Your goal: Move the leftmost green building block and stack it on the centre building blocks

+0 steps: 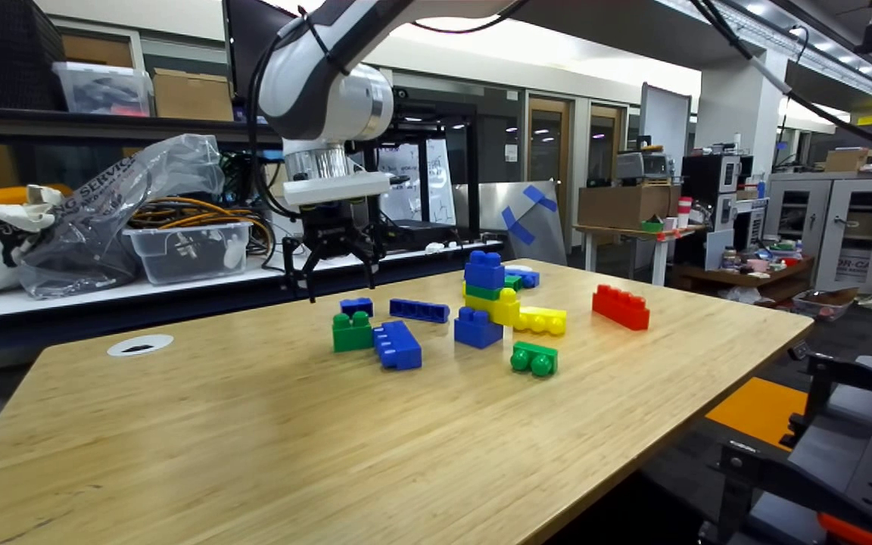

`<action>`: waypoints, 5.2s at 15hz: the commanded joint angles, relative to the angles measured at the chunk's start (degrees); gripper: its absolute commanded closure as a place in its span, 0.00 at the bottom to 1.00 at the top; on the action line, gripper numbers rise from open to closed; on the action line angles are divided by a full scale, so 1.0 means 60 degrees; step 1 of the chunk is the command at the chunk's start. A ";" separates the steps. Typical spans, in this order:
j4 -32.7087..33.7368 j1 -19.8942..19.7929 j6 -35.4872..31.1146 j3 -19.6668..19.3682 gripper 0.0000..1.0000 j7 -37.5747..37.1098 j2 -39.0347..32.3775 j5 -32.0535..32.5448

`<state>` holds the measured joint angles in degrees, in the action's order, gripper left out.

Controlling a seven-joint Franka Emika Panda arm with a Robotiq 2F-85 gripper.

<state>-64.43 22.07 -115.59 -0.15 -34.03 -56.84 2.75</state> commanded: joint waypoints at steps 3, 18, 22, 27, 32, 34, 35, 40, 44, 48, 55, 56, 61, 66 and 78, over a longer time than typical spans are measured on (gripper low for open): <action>0.0512 0.0201 -0.0495 -0.0316 0.00 -0.0461 -0.0540 0.0336; -0.0546 0.0125 -0.2303 -0.0519 0.00 -0.0986 -0.0482 0.0186; -0.1063 0.0125 -0.2841 -0.0483 0.00 -0.0923 -0.0335 0.0184; -0.1629 0.0194 -0.3385 -0.0477 0.00 -0.0908 -0.0213 0.0223; -0.2005 0.0286 -0.3787 -0.0501 0.00 -0.0939 -0.0162 0.0209; -0.2127 0.0345 -0.3924 -0.0563 0.25 -0.1018 -0.0126 0.0234; -0.2174 0.0354 -0.3973 -0.0573 0.26 -0.1029 -0.0105 0.0233; -0.2500 0.0356 -0.4095 -0.0569 0.55 -0.1039 0.0102 0.0220; -0.2652 0.0330 -0.4025 -0.0551 0.55 -0.1038 0.0228 0.0187; -0.3098 0.0584 -0.3982 -0.0888 0.55 -0.1671 0.1106 0.0358; -0.3454 0.1085 -0.2297 -0.1106 0.55 -0.3568 0.2904 0.1166; -0.3490 0.1045 -0.1863 -0.1014 0.55 -0.3810 0.3017 0.1221; -0.3815 0.0565 -0.0604 -0.0699 0.55 -0.4821 0.3246 0.0969; -0.4507 -0.0002 -0.1044 -0.0587 0.55 -0.5746 0.3345 0.0613; -0.6778 -0.0615 -0.3068 -0.0550 0.55 -0.7376 0.4075 0.0131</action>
<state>-99.38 19.66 -128.95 -4.31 -76.24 -35.51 3.80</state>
